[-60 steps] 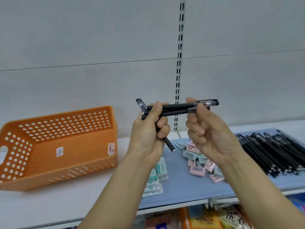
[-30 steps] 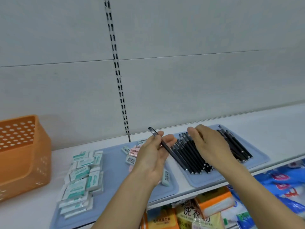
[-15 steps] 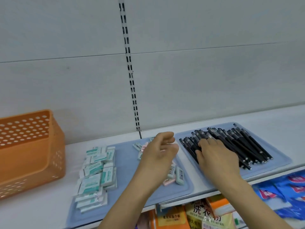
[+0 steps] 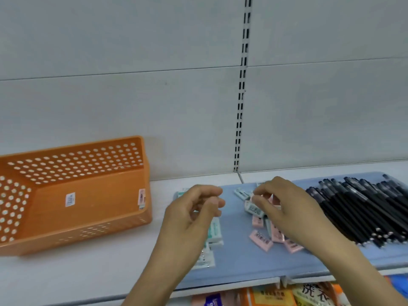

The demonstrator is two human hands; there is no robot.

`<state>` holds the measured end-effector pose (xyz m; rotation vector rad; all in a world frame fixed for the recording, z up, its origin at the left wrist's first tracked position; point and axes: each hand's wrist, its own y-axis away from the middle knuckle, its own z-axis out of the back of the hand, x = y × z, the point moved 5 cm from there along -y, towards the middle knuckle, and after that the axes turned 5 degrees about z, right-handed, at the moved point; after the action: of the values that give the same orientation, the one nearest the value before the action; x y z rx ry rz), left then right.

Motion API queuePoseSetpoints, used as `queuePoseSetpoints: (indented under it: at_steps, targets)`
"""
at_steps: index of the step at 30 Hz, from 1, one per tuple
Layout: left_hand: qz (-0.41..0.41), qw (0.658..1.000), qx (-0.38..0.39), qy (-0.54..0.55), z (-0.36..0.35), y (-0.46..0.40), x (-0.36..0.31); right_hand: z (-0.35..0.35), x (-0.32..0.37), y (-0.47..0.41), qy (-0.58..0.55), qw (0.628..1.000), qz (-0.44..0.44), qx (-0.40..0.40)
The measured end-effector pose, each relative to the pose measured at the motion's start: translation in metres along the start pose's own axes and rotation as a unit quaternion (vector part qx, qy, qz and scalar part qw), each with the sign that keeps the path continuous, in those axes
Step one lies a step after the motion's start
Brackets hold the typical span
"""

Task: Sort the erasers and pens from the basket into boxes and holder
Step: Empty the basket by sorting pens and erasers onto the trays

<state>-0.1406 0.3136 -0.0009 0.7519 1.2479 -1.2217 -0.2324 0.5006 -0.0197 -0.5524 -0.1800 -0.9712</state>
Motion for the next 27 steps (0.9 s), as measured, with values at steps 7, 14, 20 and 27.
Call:
queuePoseSetpoints:
  at_steps: [7, 14, 20, 27]
  targets:
    - [-0.186, 0.952, -0.106, -0.218, 0.09, 0.024, -0.023, -0.009, 0.082, -0.027, -0.151, 0.985, 0.081, -0.036]
    - [0.079, 0.836, -0.37, -0.397, 0.301, -0.002, 0.021, -0.03, 0.186, -0.073, -0.15, 0.959, 0.229, -0.068]
    - [0.159, 0.925, -0.254, -0.233, 0.335, -0.004, 0.069, -0.089, 0.25, -0.116, 0.091, 0.937, 0.298, 0.157]
    - [0.102, 0.946, -0.28, -0.125, 0.332, 0.016, 0.077, -0.139, 0.253, -0.115, 0.393, 0.814, 0.272, 0.329]
